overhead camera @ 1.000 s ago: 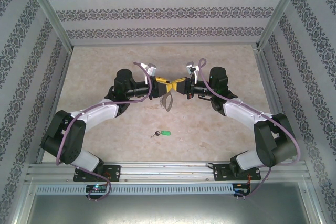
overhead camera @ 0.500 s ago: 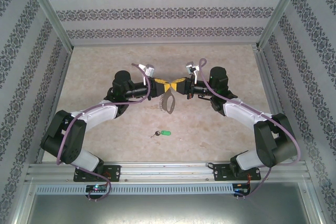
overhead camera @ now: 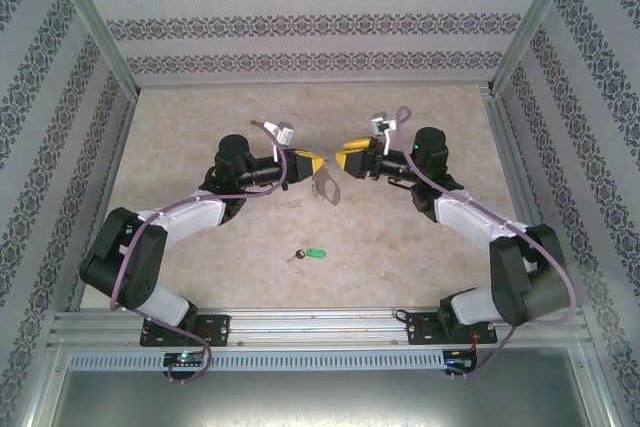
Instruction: Put the keys on the keyring
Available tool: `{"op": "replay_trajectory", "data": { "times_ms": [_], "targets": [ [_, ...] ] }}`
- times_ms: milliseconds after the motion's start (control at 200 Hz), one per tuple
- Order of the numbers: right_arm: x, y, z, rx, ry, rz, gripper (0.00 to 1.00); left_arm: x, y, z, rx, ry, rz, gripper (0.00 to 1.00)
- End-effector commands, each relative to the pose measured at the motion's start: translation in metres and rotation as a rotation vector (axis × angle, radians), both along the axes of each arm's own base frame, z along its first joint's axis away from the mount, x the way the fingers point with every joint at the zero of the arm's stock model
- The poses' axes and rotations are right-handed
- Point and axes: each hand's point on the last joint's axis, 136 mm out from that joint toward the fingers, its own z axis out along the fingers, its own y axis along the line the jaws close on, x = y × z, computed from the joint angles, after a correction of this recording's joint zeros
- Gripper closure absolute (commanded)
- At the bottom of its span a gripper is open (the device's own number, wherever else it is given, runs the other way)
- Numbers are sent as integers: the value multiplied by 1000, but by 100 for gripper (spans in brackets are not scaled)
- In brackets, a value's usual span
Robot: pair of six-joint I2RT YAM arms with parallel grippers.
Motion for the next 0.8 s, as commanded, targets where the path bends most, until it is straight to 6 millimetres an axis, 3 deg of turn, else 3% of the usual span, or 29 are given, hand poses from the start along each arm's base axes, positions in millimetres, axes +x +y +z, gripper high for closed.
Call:
{"op": "replay_trajectory", "data": {
  "times_ms": [0,250,490,794],
  "targets": [
    [3,-19,21,36,-52,-103,36,-2,1,18,2,-115,3,100],
    [3,-24,12,19,3,-161,36,1,8,27,14,-222,65,100],
    [-11,8,7,23,12,-46,40,4,14,33,29,-284,120,100],
    [-17,31,11,68,16,46,58,2,12,33,29,-280,104,100]
  ]
}}
